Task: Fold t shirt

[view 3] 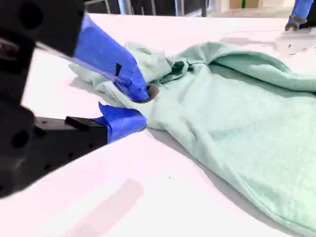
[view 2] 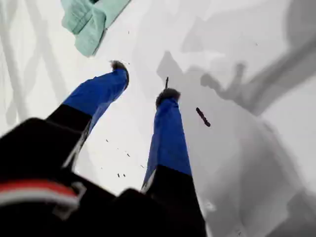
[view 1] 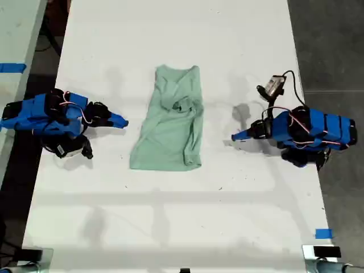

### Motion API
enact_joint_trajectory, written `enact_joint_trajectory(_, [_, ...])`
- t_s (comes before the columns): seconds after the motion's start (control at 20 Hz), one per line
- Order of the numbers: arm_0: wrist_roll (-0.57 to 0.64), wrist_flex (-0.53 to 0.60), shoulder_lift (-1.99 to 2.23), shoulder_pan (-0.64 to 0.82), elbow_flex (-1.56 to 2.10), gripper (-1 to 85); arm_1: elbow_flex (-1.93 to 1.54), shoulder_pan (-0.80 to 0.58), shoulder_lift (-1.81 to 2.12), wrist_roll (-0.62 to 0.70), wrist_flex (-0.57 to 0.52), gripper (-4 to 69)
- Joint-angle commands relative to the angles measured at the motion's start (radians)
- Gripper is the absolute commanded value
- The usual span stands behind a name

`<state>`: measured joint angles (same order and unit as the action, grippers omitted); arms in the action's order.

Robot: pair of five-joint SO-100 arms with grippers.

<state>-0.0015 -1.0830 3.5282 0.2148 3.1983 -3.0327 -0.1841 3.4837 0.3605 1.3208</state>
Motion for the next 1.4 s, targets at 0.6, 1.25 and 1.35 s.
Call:
enact_joint_trajectory(0.6, [-0.258, -0.127, -0.676, -0.233, -0.492, 8.4, -0.078, -0.021, 0.018, -0.014, 0.008, 5.2])
enact_joint_trajectory(1.25, [-0.216, 0.003, -1.367, -0.285, -0.844, 13.6, -0.078, -0.012, 0.014, -0.008, 0.008, 4.7])
enact_joint_trajectory(1.35, [-0.204, 0.071, -1.404, -0.268, -0.821, 13.7, -0.078, -0.018, 0.015, -0.002, 0.008, 4.9])
